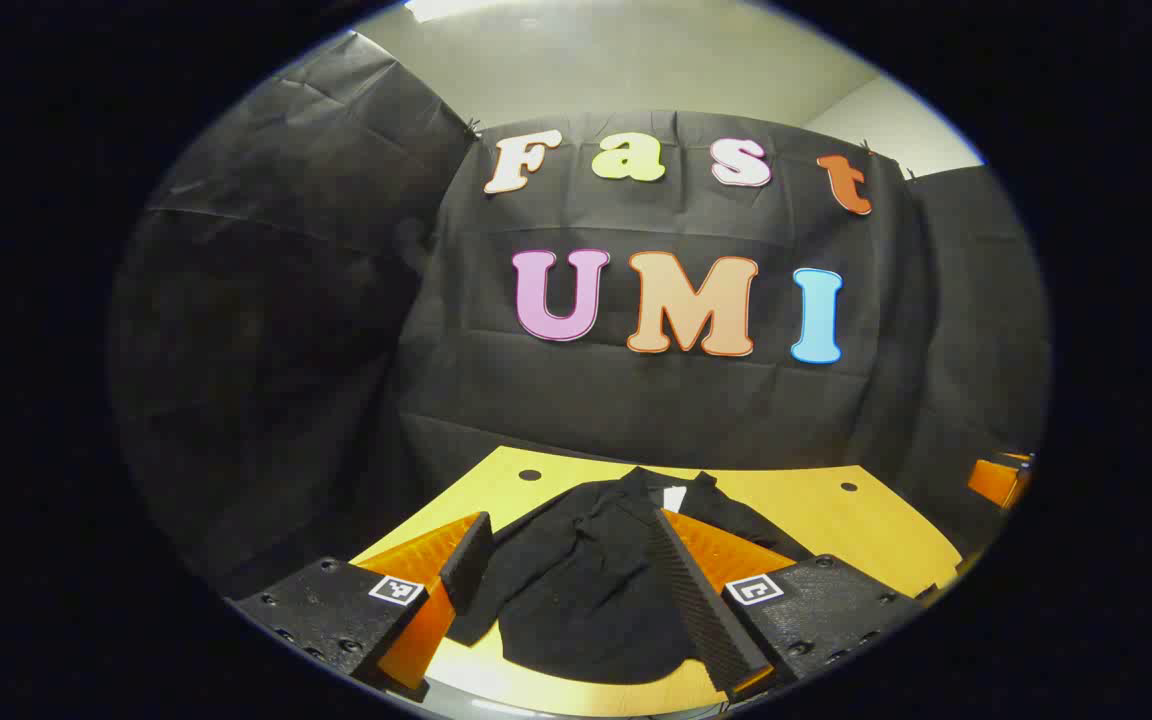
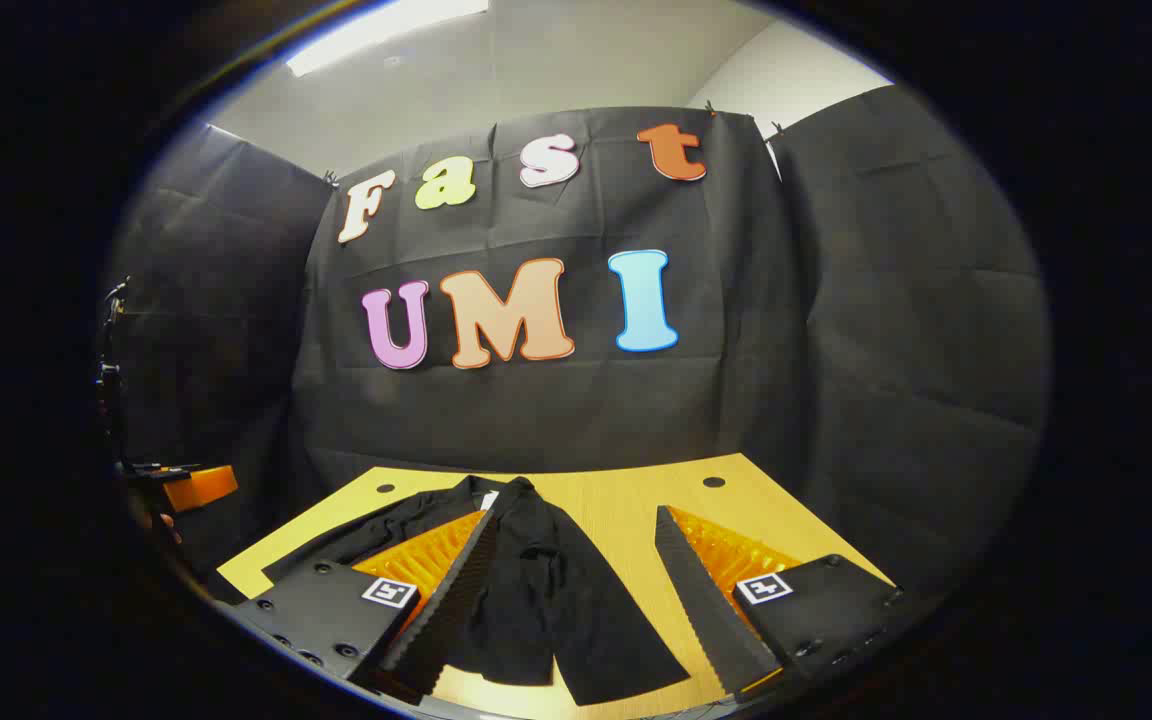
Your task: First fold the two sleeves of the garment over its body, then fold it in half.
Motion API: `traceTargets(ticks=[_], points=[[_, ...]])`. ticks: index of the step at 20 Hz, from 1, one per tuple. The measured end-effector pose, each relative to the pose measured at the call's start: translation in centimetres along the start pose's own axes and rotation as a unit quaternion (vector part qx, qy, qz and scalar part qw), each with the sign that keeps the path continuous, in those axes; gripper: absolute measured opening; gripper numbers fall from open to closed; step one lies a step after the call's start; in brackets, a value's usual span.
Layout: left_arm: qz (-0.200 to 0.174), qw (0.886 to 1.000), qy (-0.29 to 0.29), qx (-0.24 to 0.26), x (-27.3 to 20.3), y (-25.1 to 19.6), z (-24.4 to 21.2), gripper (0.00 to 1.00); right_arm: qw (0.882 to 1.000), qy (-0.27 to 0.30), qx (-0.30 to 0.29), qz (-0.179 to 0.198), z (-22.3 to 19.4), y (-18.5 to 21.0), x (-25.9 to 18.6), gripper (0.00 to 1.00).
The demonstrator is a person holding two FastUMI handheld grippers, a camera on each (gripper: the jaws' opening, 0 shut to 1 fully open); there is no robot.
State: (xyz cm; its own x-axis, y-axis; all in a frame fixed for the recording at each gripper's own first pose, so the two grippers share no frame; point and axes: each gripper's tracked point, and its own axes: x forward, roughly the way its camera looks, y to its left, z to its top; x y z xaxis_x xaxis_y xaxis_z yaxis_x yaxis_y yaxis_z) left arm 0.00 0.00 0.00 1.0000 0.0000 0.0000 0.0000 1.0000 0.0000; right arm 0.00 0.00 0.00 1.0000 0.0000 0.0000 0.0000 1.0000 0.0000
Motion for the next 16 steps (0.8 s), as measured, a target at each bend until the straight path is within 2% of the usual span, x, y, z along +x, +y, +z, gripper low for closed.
traceTargets(ticks=[9, 16], points=[[0.004, 1.000, 0.007, 0.002, -0.3, 0.6, -1.1, 0.92, 1.000, 0.016, 0.000, -0.002, -1.1, 0.0, -0.1, 0.99], [-0.002, 1.000, 0.013, 0.006, -0.3, 0.6, -1.6, 0.92, 0.999, 0.025, 0.001, -0.019, -2.2, -1.4, -0.8, 1.00]])
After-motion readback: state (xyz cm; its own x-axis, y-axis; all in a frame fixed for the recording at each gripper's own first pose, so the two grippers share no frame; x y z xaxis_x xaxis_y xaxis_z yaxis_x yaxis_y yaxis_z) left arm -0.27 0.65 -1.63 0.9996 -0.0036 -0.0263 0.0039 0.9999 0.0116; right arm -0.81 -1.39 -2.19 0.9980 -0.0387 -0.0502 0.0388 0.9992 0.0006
